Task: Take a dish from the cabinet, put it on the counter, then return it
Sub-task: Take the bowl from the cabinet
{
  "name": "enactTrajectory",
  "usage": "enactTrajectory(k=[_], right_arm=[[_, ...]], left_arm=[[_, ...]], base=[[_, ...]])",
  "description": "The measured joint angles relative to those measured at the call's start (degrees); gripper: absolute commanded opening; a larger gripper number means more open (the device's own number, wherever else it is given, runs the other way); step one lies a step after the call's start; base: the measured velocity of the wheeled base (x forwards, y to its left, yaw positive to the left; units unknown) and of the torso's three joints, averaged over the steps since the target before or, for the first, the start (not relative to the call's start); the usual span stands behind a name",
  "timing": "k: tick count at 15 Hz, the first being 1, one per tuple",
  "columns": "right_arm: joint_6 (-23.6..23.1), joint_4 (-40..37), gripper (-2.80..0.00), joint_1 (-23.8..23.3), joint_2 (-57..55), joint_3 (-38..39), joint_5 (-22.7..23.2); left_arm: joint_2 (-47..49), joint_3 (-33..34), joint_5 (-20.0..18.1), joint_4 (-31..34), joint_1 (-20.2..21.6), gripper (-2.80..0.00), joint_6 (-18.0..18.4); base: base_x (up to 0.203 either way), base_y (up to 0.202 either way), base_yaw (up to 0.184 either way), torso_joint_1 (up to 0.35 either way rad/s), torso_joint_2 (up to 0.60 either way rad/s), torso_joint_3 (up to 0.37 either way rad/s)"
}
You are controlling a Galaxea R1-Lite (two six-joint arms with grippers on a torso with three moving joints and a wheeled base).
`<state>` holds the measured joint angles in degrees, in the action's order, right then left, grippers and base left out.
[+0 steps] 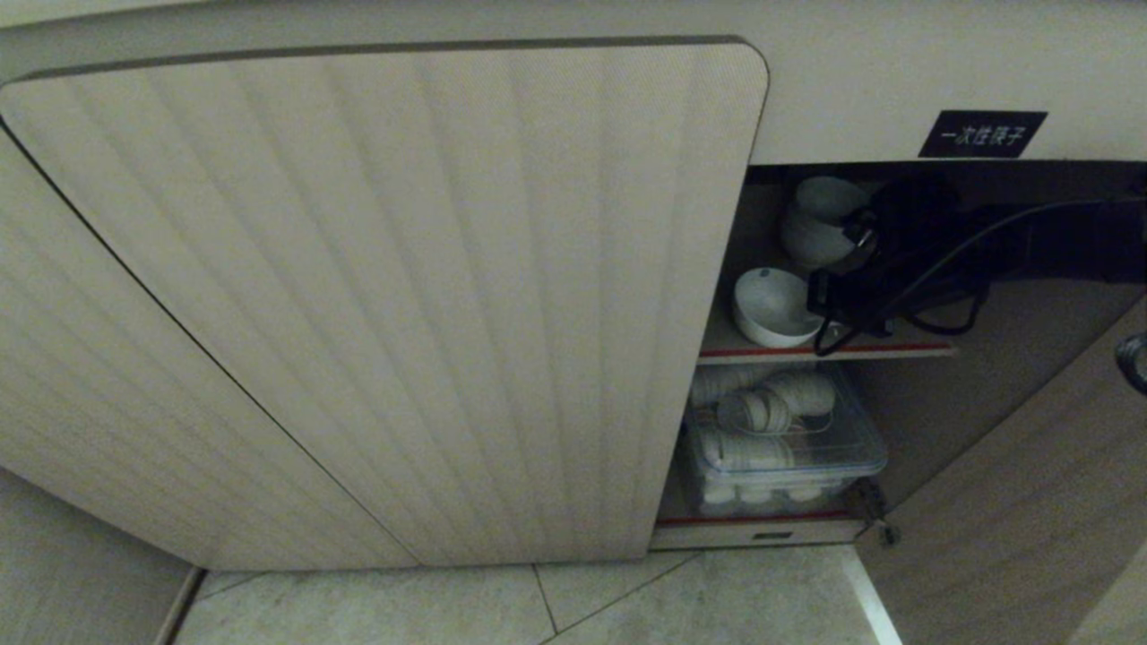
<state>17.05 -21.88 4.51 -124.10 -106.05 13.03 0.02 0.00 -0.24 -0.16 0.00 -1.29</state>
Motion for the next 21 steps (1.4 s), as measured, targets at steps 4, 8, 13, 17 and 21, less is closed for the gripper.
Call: enactTrajectory(k=[4,8,13,17,21], right_arm=[[0.0,0.1,-2.8,0.0,0.9,1.3,0.0],[0.0,0.7,-2.8,-0.1,1.9,3.1,0.0],[-0.2,0.8,-2.8,-0.1,3.8,5.6,-0.1],[-0.2,5.7,-2.8,-0.1,5.4,9.6,-0.1],[-0.2,8.5,-2.8,-0.1,6.8,12.3,-0.2]], left_arm=[[0.0,0.0,0.0,0.0,0.0,-2.8,0.0],[0.0,0.0,0.0,0.0,0.0,-2.8,0.0],[0.0,0.0,0.0,0.0,0.0,-2.8,0.0],[0.0,0.0,0.0,0.0,0.0,-2.8,0.0],[0.0,0.0,0.0,0.0,0.0,-2.8,0.0]], base=[[0.0,0.0,0.0,0.0,0.0,0.0],[0.0,0.0,0.0,0.0,0.0,0.0],[0.0,0.0,0.0,0.0,0.0,0.0],[0.0,0.0,0.0,0.0,0.0,0.0],[0.0,0.0,0.0,0.0,0.0,0.0]])
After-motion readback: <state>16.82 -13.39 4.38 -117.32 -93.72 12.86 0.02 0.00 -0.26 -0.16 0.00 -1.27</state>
